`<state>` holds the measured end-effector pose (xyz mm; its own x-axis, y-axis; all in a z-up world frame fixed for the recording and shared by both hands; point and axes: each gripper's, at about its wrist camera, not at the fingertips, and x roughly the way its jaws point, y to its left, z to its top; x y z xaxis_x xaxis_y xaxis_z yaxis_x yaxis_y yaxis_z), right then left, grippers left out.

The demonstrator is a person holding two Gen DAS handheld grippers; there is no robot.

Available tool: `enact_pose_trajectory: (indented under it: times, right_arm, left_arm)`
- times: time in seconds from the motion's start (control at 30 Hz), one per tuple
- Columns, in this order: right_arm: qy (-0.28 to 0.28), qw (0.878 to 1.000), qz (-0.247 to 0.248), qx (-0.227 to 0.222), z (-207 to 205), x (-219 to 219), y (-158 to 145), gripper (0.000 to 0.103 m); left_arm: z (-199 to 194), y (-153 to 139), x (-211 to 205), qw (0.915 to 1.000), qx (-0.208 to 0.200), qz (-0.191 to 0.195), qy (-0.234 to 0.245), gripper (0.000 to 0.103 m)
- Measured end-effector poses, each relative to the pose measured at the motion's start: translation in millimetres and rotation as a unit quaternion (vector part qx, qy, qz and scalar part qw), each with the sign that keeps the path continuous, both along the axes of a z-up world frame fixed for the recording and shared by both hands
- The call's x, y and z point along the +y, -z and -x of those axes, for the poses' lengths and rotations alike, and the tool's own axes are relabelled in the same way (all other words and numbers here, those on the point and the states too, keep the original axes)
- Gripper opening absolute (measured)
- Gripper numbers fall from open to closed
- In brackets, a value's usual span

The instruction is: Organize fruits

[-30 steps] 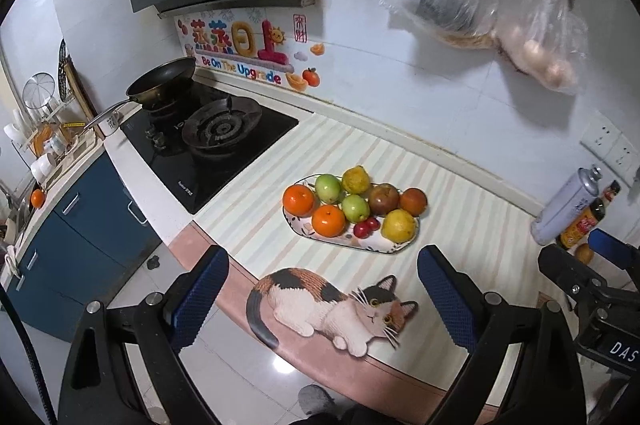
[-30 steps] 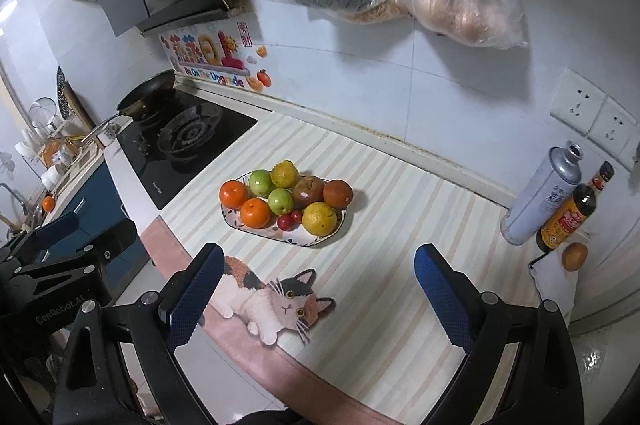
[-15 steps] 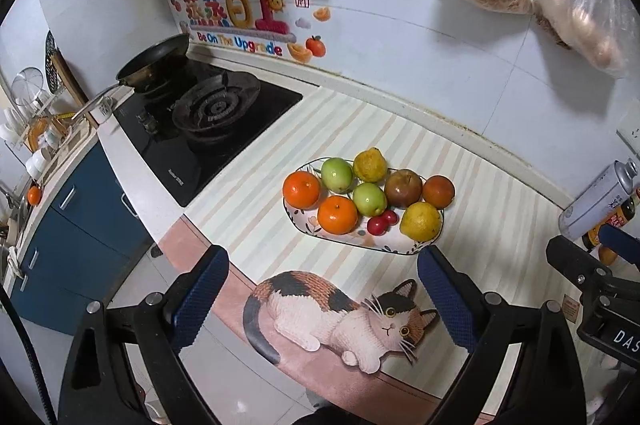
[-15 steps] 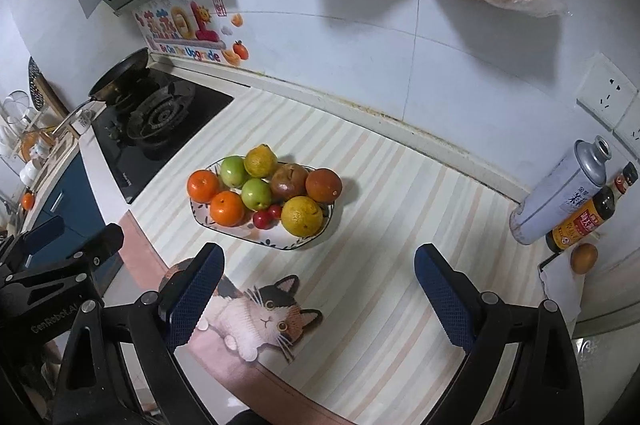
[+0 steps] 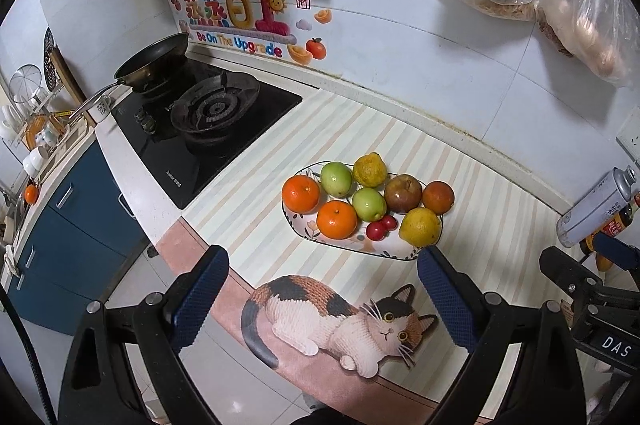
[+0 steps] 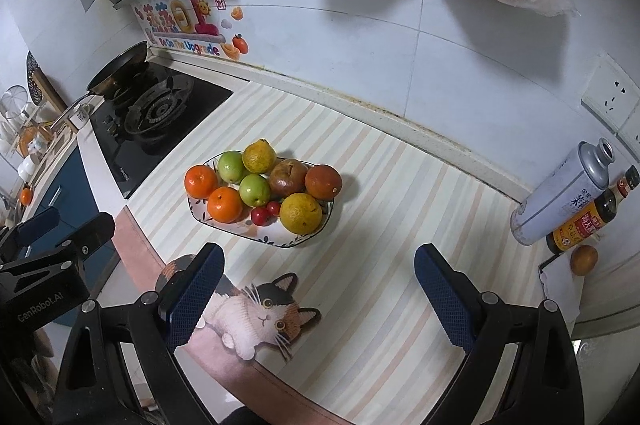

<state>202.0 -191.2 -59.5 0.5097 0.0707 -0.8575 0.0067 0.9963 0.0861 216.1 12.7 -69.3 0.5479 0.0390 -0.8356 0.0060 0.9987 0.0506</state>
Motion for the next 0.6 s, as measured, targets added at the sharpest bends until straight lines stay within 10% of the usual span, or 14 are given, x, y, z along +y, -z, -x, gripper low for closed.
enact_pose_trajectory:
  times: [0.6]
  right_arm:
    - [-0.004,1.000,0.000,-0.002,1.2,1.5,-6.0,0.098]
  left_arm:
    - [7.2,-6.6,2.2,1.0000,0.001,0.008,-0.001,0.097]
